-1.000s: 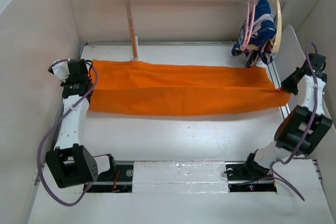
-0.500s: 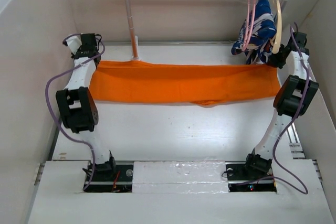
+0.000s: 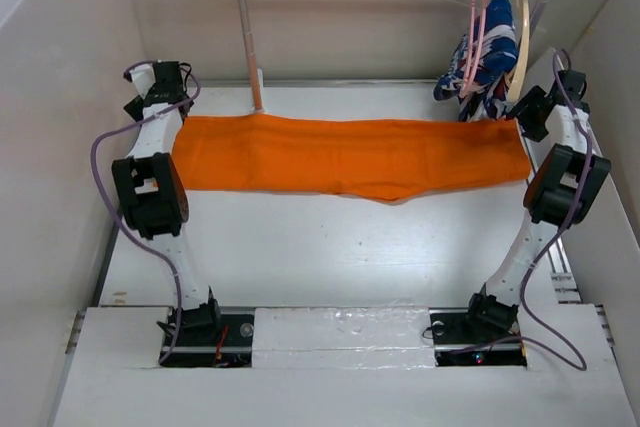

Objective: Place the trousers on the hanger
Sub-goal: Fold the trousers at the center of the board.

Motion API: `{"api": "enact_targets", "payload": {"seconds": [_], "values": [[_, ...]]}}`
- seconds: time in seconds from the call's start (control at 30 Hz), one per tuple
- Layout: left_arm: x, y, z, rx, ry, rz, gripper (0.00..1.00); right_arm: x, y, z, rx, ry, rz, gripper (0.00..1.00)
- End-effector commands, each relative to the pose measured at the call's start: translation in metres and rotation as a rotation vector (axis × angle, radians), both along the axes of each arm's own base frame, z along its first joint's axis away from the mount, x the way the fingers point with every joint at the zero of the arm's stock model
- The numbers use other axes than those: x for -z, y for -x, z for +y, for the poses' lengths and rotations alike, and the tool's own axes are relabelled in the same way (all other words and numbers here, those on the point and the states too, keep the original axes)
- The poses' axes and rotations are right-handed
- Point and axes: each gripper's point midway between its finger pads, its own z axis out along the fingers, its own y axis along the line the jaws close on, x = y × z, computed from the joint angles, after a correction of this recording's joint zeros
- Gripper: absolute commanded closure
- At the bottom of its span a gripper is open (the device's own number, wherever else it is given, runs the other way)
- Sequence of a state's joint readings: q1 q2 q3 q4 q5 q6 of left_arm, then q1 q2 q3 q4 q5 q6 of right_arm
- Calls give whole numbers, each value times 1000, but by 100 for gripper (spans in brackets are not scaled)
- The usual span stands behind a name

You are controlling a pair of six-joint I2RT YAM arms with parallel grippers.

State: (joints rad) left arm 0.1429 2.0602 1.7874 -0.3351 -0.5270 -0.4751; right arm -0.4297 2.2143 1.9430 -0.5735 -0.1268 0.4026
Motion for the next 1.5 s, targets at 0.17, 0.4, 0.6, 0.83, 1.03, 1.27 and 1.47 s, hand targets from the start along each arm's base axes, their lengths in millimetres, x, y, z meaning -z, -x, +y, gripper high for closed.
{"api": "enact_targets", "payload": {"seconds": [0.17, 0.4, 0.6, 0.83, 1.03, 1.27, 1.47], "values": [[15, 101, -56, 83, 314, -116, 18, -40, 71, -4, 11, 57, -104, 85], [65, 136, -71, 77, 439, 22, 14, -1, 122, 11, 43, -66, -101, 64], [99, 148, -82, 63, 619, 68, 13, 26, 138, 61, -37, -151, -67, 36], [134, 139, -85, 44, 691, 116, 13, 69, 145, 86, -20, -247, -57, 34], [147, 127, -80, 12, 693, 99, 57, 76, 126, 87, 16, -256, -52, 72], [148, 129, -58, -14, 580, 178, 100, 70, 177, 91, 36, -196, 24, 100], [148, 217, -6, -168, 268, 400, 100, 58, 239, 88, 47, -149, 47, 100]]}}
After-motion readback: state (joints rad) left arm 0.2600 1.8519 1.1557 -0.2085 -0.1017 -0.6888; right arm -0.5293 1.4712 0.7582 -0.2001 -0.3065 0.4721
